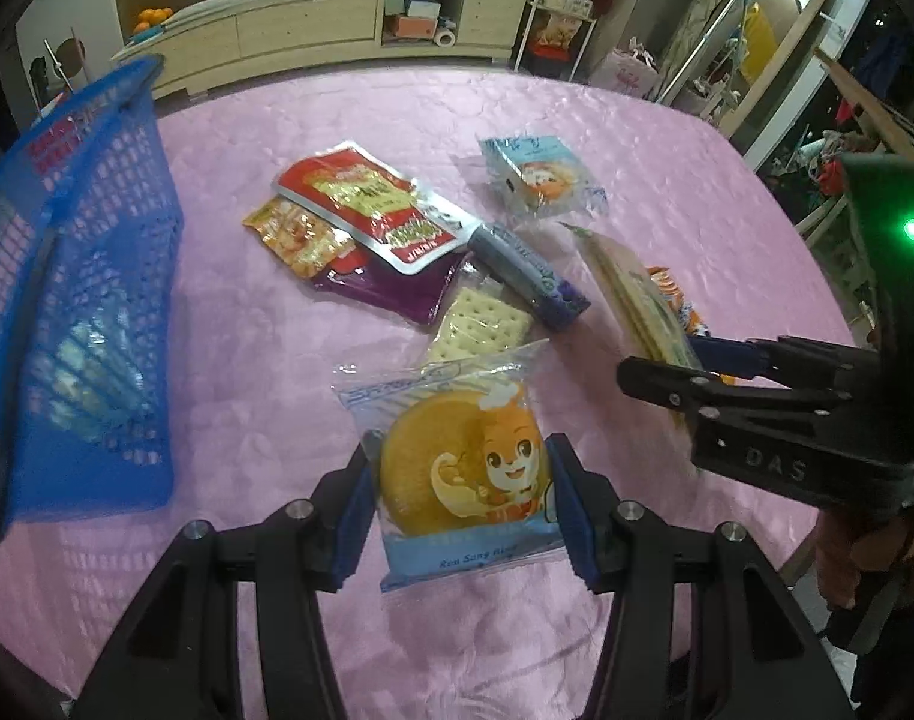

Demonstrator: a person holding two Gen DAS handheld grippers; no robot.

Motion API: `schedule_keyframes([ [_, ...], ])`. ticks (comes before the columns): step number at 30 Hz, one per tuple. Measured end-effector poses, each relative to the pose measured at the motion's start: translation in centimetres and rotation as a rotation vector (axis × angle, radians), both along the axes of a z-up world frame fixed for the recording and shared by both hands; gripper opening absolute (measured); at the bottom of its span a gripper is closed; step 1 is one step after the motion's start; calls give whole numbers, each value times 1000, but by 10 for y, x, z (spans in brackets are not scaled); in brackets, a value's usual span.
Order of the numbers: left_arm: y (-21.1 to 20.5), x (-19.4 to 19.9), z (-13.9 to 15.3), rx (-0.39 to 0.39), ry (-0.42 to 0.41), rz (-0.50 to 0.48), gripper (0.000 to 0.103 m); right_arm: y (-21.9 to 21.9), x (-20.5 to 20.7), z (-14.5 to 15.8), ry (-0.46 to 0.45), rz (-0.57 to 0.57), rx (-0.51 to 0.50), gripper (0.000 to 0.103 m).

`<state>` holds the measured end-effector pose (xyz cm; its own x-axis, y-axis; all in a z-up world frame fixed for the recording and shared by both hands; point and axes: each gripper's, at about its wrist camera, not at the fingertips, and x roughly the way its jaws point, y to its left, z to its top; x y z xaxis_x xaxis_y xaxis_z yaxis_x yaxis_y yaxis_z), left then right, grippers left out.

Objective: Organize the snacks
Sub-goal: 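Lift the cake packet with the left tool while the right tool grasps the green-labelled cracker pack, then carry both packets over the blue basket and open the left tool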

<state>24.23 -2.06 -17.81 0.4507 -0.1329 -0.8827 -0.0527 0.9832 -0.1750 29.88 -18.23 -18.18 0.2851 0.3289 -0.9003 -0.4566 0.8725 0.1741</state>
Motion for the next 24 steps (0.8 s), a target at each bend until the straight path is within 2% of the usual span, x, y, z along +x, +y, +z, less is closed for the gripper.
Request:
schedule_keyframes([
  [7,8,-24,38,4,-57,7,51,7,-32,53,-69,0,51,55],
  [16,33,-62,91,51,-153,7,51,44,-67,99,-138,43,98,55],
  [24,84,-84,119,47,-195,45,51,87,-87,129,-190,88,146,55],
])
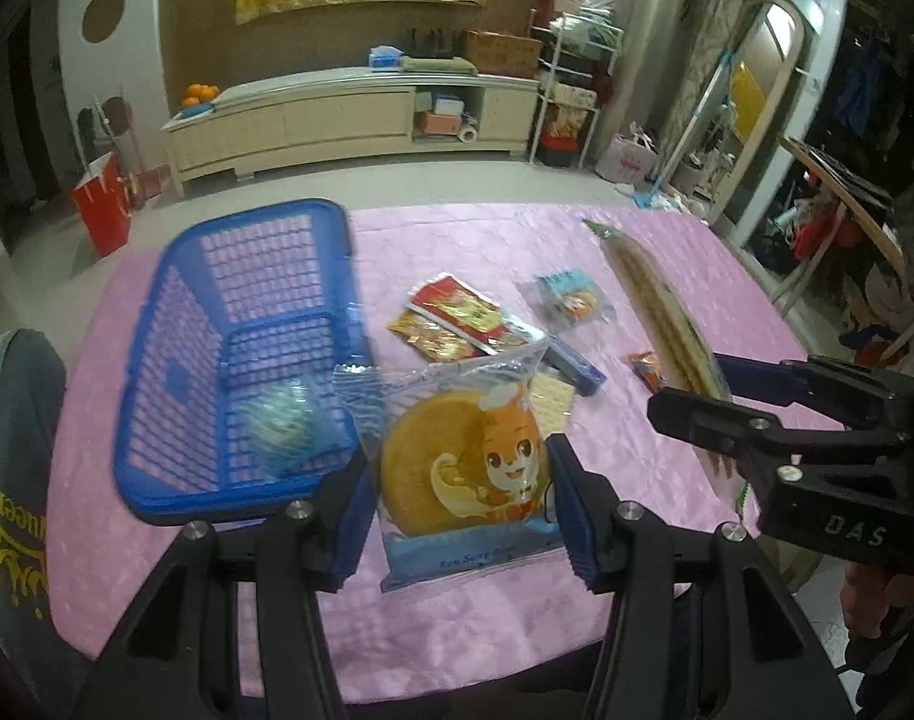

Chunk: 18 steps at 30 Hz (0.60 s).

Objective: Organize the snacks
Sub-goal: 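Carry both packets over the blue basket and open the left tool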

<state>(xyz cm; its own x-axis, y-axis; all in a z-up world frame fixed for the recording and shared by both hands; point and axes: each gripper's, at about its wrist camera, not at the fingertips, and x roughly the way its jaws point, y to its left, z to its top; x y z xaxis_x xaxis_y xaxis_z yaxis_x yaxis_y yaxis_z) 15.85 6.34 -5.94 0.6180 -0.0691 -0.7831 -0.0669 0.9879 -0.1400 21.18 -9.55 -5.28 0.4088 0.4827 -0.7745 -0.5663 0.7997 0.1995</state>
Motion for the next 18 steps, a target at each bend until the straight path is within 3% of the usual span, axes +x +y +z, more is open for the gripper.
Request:
schedule_keyframes([
  [9,57,-12,12,32,-18,47,51,58,0,0,8,69,15,55],
  [18,109,0,-8,24,25,95,51,98,11,-13,16,120,-6,55],
])
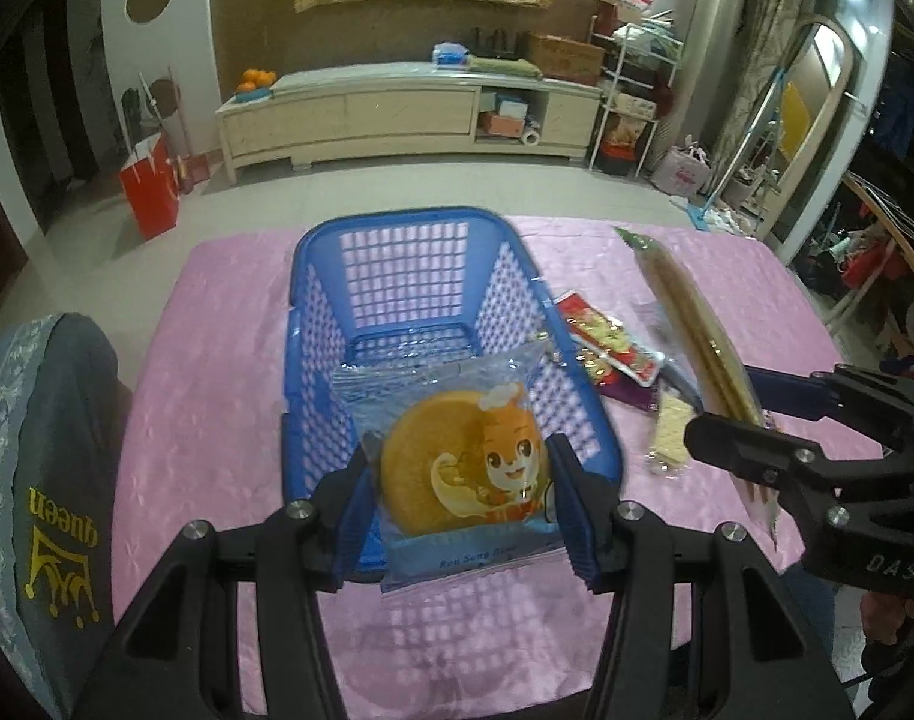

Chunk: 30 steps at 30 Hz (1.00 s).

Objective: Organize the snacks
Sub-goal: 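Carry both packets over the blue basket and open the left tool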

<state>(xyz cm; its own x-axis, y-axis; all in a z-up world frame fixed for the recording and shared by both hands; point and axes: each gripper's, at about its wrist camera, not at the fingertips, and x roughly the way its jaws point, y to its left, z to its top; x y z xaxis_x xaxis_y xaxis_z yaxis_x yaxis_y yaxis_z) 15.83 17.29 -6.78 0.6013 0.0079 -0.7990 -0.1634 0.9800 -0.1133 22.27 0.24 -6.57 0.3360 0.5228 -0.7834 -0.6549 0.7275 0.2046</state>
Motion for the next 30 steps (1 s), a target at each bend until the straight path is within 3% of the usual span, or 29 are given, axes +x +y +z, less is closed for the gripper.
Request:
schedule_keyframes([
  [11,27,21,-39,-45,68,39,53,18,8,-19,-1,-3,-57,55],
  [12,27,23,-40,-41,69,38,57,18,8,-18,-10,-6,-67,55],
  [13,27,23,-41,-39,68,37,68,17,7,-18,-11,-4,-70,55],
  [15,23,22,-40,-38,57,33,76,15,7,-17,-1,-3,-64,55],
  [30,55,2,-10,-7,21,83,76,49,20,-3,26,62,-38,55],
])
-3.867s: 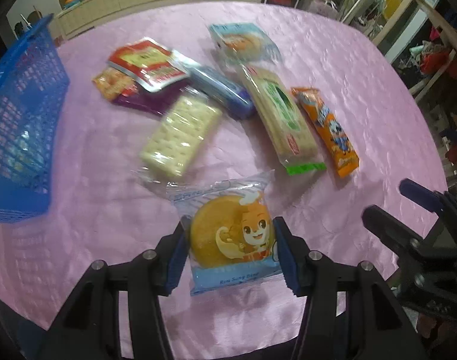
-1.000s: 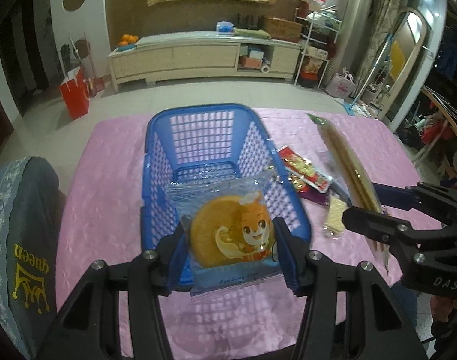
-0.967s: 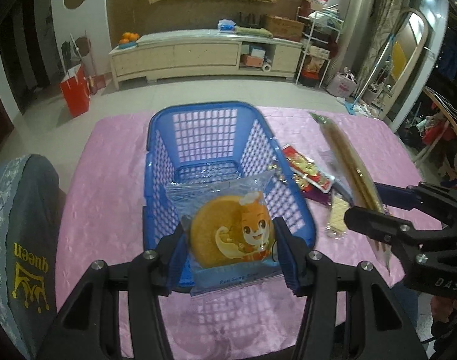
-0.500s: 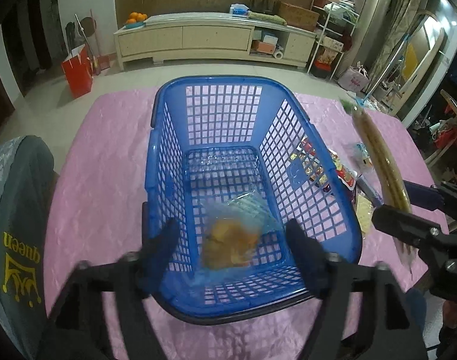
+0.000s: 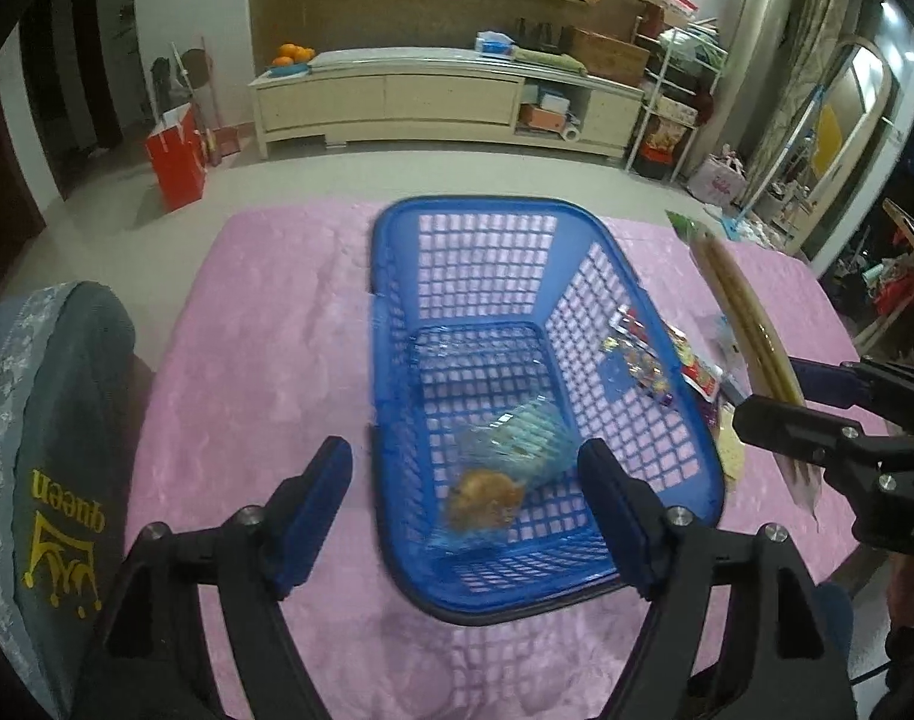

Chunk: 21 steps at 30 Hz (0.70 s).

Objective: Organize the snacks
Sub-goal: 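Carry both packets over the blue basket and open the left tool, then open the right tool to drop the green-labelled cracker pack into the basket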

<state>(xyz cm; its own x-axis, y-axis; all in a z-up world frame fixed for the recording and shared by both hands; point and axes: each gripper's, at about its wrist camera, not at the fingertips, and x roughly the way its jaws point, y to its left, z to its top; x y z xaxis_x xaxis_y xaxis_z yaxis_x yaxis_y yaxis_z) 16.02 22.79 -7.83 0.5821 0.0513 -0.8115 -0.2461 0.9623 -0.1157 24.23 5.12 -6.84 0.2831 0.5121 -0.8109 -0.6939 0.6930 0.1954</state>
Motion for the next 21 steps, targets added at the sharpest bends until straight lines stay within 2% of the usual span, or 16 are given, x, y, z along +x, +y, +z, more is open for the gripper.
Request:
schedule_keyframes([
  [7,20,6,-6,-2,26,36,76,31,21,-11,7,35,-46,55],
  [21,42,35,-20,-13,53,31,76,72,51,-35,-67,64,-159,55],
])
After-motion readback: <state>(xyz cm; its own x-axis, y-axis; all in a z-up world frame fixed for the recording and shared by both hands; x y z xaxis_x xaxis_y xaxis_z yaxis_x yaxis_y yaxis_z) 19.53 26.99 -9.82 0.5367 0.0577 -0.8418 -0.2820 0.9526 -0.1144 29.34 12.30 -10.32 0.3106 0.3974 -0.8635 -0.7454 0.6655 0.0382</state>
